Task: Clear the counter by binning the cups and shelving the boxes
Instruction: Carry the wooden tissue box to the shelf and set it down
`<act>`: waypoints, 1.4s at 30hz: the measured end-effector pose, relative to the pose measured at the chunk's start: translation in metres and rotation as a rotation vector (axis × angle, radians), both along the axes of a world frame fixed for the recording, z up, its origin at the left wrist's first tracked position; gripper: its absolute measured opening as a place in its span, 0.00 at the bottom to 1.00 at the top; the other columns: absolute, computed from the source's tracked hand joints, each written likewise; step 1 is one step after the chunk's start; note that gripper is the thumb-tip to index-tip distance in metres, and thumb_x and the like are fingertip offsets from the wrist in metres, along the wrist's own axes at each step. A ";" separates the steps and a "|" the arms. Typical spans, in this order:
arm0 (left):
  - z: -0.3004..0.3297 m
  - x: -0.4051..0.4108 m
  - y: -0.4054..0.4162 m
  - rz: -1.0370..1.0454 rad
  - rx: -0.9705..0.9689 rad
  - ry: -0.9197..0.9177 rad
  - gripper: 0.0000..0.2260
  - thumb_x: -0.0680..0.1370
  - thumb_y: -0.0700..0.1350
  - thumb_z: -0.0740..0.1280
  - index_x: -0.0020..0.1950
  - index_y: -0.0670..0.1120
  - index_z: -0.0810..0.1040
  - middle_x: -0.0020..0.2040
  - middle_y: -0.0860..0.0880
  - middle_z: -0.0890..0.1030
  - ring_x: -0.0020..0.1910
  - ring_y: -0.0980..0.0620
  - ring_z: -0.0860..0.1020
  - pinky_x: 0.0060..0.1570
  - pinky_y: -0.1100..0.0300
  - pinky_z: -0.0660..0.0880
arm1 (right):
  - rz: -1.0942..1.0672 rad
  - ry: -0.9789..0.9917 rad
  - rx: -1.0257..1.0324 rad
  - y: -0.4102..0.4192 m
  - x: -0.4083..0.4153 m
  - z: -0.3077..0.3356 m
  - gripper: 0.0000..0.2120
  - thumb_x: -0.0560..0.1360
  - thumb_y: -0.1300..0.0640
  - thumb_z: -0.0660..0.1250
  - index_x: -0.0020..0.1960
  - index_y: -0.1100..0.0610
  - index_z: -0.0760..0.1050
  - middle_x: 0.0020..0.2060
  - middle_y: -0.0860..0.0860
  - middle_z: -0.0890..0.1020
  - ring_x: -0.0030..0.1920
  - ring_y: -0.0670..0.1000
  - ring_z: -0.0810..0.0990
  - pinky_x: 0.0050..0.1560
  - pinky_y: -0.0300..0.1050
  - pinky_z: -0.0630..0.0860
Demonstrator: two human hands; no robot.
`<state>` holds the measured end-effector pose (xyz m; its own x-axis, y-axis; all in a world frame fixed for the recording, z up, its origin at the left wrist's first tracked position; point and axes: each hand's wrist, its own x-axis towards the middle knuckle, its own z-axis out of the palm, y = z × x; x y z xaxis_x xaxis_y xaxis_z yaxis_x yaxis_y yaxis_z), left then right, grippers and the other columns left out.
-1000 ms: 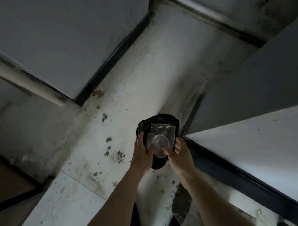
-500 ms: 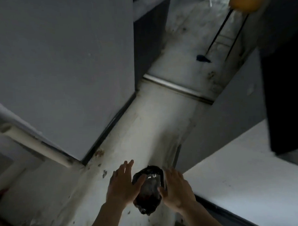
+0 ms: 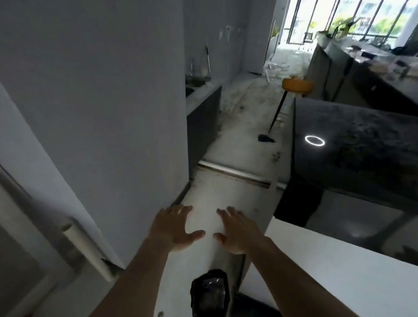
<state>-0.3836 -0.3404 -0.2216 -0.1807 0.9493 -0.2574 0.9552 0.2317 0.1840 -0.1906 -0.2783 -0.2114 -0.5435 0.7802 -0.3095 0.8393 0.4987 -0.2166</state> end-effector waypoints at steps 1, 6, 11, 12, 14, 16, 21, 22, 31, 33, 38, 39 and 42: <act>0.011 -0.002 -0.002 0.000 0.009 0.010 0.43 0.72 0.75 0.58 0.81 0.55 0.55 0.81 0.50 0.61 0.79 0.45 0.61 0.77 0.47 0.57 | 0.001 0.011 0.018 -0.002 -0.002 0.011 0.36 0.83 0.43 0.63 0.85 0.52 0.52 0.83 0.56 0.59 0.81 0.61 0.62 0.77 0.61 0.67; 0.055 -0.012 -0.012 0.019 0.054 0.054 0.44 0.71 0.75 0.59 0.81 0.55 0.55 0.81 0.50 0.61 0.78 0.44 0.62 0.76 0.46 0.57 | 0.025 0.025 0.109 -0.009 -0.006 0.059 0.36 0.82 0.43 0.65 0.84 0.52 0.55 0.82 0.55 0.62 0.79 0.60 0.65 0.74 0.60 0.71; 0.089 -0.011 -0.014 -0.014 0.090 0.075 0.43 0.70 0.75 0.61 0.80 0.56 0.57 0.80 0.49 0.65 0.76 0.44 0.65 0.73 0.47 0.61 | 0.027 0.048 0.157 -0.010 0.000 0.098 0.36 0.81 0.44 0.67 0.84 0.51 0.56 0.82 0.55 0.63 0.80 0.60 0.65 0.76 0.59 0.69; 0.096 -0.007 -0.012 -0.023 0.097 0.078 0.43 0.70 0.75 0.62 0.80 0.56 0.58 0.78 0.49 0.66 0.75 0.44 0.67 0.72 0.47 0.63 | 0.023 0.050 0.172 -0.009 0.003 0.105 0.36 0.81 0.44 0.67 0.84 0.52 0.57 0.82 0.55 0.64 0.80 0.60 0.66 0.76 0.59 0.70; 0.113 0.000 -0.004 -0.042 0.124 0.074 0.41 0.69 0.74 0.63 0.78 0.56 0.62 0.75 0.49 0.71 0.72 0.44 0.71 0.69 0.48 0.66 | 0.011 0.064 0.196 -0.005 0.009 0.122 0.35 0.81 0.43 0.68 0.82 0.52 0.60 0.79 0.55 0.68 0.77 0.59 0.70 0.74 0.58 0.72; 0.131 0.010 0.005 -0.063 0.151 0.073 0.40 0.69 0.74 0.64 0.76 0.56 0.64 0.73 0.49 0.73 0.69 0.45 0.73 0.67 0.49 0.69 | -0.010 0.087 0.212 0.002 0.020 0.142 0.33 0.80 0.43 0.68 0.81 0.53 0.62 0.75 0.56 0.71 0.73 0.60 0.72 0.72 0.59 0.73; 0.182 0.037 0.039 -0.102 0.215 0.062 0.39 0.71 0.73 0.63 0.77 0.56 0.62 0.74 0.48 0.71 0.71 0.44 0.72 0.66 0.50 0.70 | -0.089 0.142 0.307 0.024 0.070 0.194 0.34 0.80 0.42 0.68 0.81 0.51 0.63 0.75 0.55 0.71 0.73 0.60 0.73 0.70 0.58 0.74; 0.192 0.045 0.047 -0.109 0.225 0.050 0.40 0.71 0.74 0.63 0.78 0.55 0.61 0.75 0.47 0.71 0.71 0.44 0.72 0.67 0.49 0.71 | -0.115 0.149 0.329 0.028 0.085 0.204 0.33 0.79 0.42 0.68 0.81 0.50 0.63 0.75 0.55 0.71 0.73 0.60 0.73 0.71 0.58 0.74; 0.246 0.189 0.110 -0.211 0.384 -0.045 0.39 0.72 0.74 0.61 0.77 0.55 0.64 0.76 0.49 0.70 0.72 0.45 0.72 0.65 0.49 0.72 | -0.376 0.174 0.442 0.043 0.259 0.272 0.33 0.80 0.44 0.68 0.81 0.51 0.64 0.79 0.56 0.68 0.77 0.62 0.68 0.75 0.60 0.70; 0.251 0.236 0.121 -0.236 0.446 -0.099 0.38 0.72 0.73 0.61 0.76 0.53 0.66 0.73 0.48 0.73 0.70 0.44 0.73 0.65 0.48 0.73 | -0.443 0.187 0.494 0.040 0.306 0.279 0.31 0.80 0.45 0.68 0.80 0.51 0.65 0.76 0.57 0.70 0.76 0.63 0.70 0.73 0.61 0.72; 0.257 0.366 0.141 -0.302 0.621 -0.220 0.38 0.73 0.71 0.63 0.77 0.51 0.66 0.75 0.47 0.72 0.73 0.44 0.70 0.69 0.47 0.70 | -0.625 0.195 0.631 0.032 0.427 0.283 0.28 0.79 0.48 0.68 0.76 0.54 0.67 0.71 0.58 0.73 0.72 0.64 0.73 0.67 0.59 0.73; 0.258 0.391 0.144 -0.311 0.647 -0.208 0.38 0.73 0.71 0.62 0.77 0.51 0.66 0.75 0.47 0.72 0.73 0.44 0.70 0.69 0.47 0.69 | -0.662 0.201 0.643 0.031 0.450 0.282 0.27 0.79 0.49 0.68 0.76 0.54 0.67 0.71 0.57 0.73 0.72 0.63 0.73 0.68 0.59 0.73; 0.251 0.460 0.154 -0.319 0.659 -0.271 0.39 0.74 0.71 0.61 0.79 0.51 0.62 0.77 0.46 0.68 0.76 0.44 0.66 0.72 0.45 0.67 | -0.777 0.223 0.637 0.031 0.515 0.272 0.27 0.80 0.49 0.67 0.77 0.53 0.66 0.73 0.56 0.71 0.73 0.62 0.71 0.70 0.60 0.73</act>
<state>0.0766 -0.1867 0.0298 0.1154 0.9172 0.3813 0.8595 -0.2847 0.4246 0.3241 -0.2476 0.0609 0.1871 0.9249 0.3309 0.9522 -0.0880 -0.2925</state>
